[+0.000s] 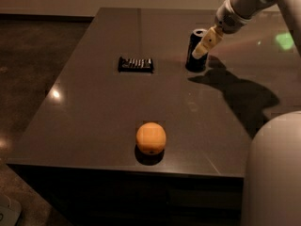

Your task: Move pepsi can near orange

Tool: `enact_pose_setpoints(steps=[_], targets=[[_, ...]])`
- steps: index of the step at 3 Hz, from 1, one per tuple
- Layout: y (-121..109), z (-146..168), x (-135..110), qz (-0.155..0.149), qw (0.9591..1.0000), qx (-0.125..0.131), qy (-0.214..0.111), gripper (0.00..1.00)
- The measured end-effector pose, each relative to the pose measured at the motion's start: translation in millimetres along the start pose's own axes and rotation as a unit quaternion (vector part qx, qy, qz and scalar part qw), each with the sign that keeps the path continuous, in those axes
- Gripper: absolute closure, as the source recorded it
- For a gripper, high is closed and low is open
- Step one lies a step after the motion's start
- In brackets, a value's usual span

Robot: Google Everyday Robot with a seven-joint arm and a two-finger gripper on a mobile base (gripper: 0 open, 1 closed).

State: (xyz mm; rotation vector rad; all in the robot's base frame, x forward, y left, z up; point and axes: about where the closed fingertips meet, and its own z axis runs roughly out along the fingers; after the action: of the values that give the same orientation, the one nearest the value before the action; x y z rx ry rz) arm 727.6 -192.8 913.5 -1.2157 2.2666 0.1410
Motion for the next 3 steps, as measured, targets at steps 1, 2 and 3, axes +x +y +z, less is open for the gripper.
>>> enact_pose_setpoints(steps=[1, 2, 3], targets=[[0, 5, -2, 0.001, 0.9999, -0.01, -0.005, 0.2], [3, 4, -6, -0.001, 0.9997, -0.021, -0.013, 0.43], [13, -3, -11, -0.011, 0.9988, -0.038, -0.027, 0.74]])
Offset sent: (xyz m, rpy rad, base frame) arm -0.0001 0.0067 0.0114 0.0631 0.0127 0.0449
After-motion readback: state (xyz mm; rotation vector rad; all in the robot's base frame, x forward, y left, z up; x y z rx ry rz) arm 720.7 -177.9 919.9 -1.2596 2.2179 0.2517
